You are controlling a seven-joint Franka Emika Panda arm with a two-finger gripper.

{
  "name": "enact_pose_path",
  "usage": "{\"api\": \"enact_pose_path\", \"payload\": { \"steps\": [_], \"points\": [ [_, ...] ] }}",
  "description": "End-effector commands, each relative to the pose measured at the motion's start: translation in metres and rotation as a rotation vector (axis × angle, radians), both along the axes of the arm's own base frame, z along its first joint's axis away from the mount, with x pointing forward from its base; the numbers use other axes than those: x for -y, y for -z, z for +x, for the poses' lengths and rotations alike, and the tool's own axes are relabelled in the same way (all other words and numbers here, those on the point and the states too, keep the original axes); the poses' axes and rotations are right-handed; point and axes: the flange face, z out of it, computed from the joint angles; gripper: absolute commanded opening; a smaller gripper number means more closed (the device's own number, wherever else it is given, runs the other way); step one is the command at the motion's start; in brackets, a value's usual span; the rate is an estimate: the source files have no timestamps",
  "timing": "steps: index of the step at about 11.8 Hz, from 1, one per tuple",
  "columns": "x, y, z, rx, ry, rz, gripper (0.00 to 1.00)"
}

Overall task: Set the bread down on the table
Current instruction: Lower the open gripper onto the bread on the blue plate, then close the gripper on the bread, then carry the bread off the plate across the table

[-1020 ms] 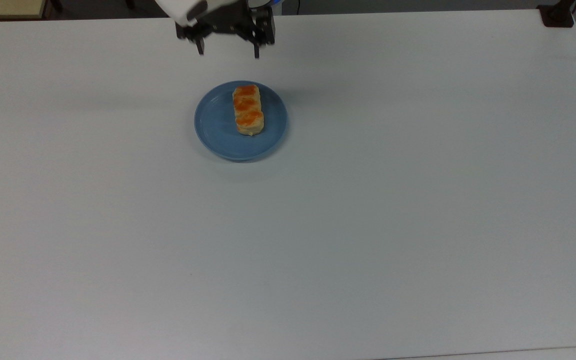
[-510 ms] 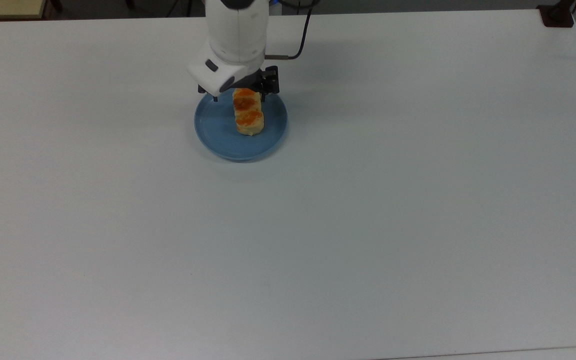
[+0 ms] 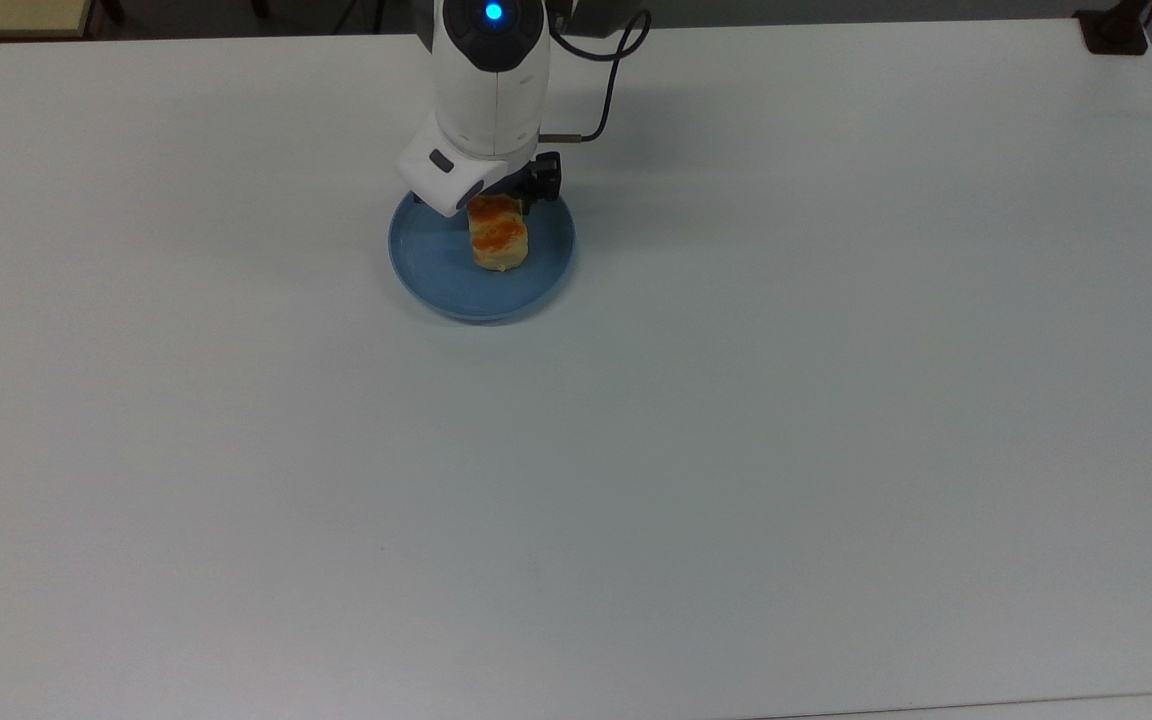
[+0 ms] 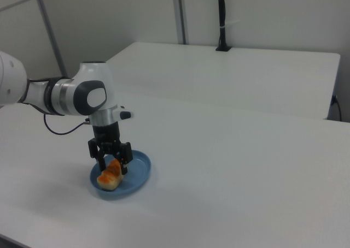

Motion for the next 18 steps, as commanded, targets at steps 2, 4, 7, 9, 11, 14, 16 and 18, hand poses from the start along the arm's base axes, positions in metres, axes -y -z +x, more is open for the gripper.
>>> {"api": "enact_pose_path", "payload": {
  "steps": [2,4,7,9,11,14,16,18],
  "points": [
    [-0.003,0.006,0.001,0.037,-0.015,-0.002,0.5],
    [-0.004,-0.003,0.002,0.04,-0.01,0.003,0.38],
    [-0.01,-0.076,0.026,0.059,0.012,0.039,0.38],
    [-0.05,-0.11,0.049,0.119,-0.002,0.11,0.39],
    [-0.114,-0.109,0.072,0.138,-0.043,0.156,0.39],
    [-0.17,-0.072,0.098,0.135,-0.024,0.145,0.43],
    [-0.197,-0.038,0.114,0.148,-0.031,0.126,0.47],
    [-0.209,-0.012,0.12,0.184,0.0,0.12,0.52]
  ]
}}
